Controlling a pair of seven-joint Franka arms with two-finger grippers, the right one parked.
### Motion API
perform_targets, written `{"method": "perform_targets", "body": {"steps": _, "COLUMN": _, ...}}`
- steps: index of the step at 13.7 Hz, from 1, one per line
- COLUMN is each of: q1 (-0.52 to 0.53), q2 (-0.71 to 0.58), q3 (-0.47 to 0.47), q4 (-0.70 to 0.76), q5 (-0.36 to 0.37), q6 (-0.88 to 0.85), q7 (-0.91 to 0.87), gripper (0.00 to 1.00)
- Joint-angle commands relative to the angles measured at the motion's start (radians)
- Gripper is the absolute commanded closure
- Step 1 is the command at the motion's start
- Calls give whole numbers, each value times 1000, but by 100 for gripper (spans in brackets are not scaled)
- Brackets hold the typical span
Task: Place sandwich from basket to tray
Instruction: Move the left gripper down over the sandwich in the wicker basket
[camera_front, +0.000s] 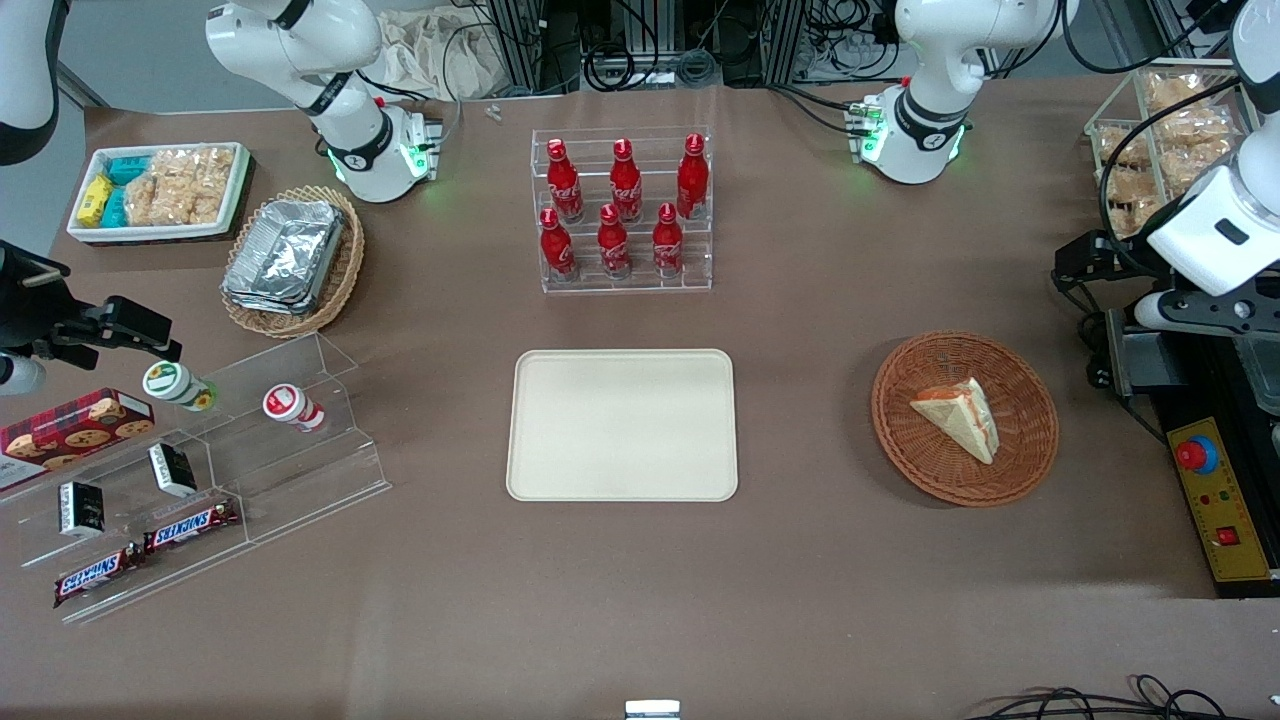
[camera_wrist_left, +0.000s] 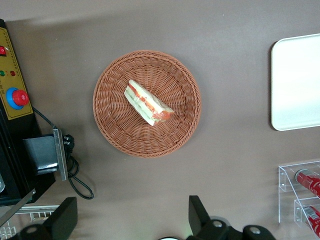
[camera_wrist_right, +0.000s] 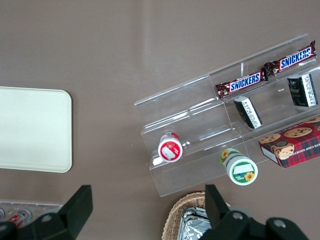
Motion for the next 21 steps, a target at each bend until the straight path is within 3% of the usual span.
{"method": "perform_targets", "body": {"steps": 1, "q1": -15, "q2": 11, "q3": 10, "q4": 22, "q5": 6, "q6": -24, "q7": -10, "gripper": 0}}
{"method": "perform_targets", "body": {"steps": 4, "q1": -15, "q2": 33, "q3": 9, "q4": 24, "q5": 9, "q6": -22, "q7": -111, "gripper": 0}}
{"method": "perform_targets", "body": {"steps": 8, "q1": -15, "q2": 125, "q3": 6, "q4": 25, "q5": -8, "q6": 17, "q7": -529, "gripper": 0}}
{"method": "perform_targets", "body": {"steps": 10, "q1": -12, "q2": 147, "q3": 6, "q4": -11, "q5": -8, "q6": 68, "q7": -616, "gripper": 0}}
{"method": "perform_targets", "body": {"steps": 14, "q1": 0, "q2": 118, "q3": 13, "q4": -210, "q5": -11, "q6": 217, "q7": -642, "gripper": 0}}
{"method": "perform_targets", "body": {"steps": 21, "q1": 15, "q2": 159, "q3": 12, "q4": -508, "q5": -11, "q6": 629, "q7": -899, "gripper": 0}}
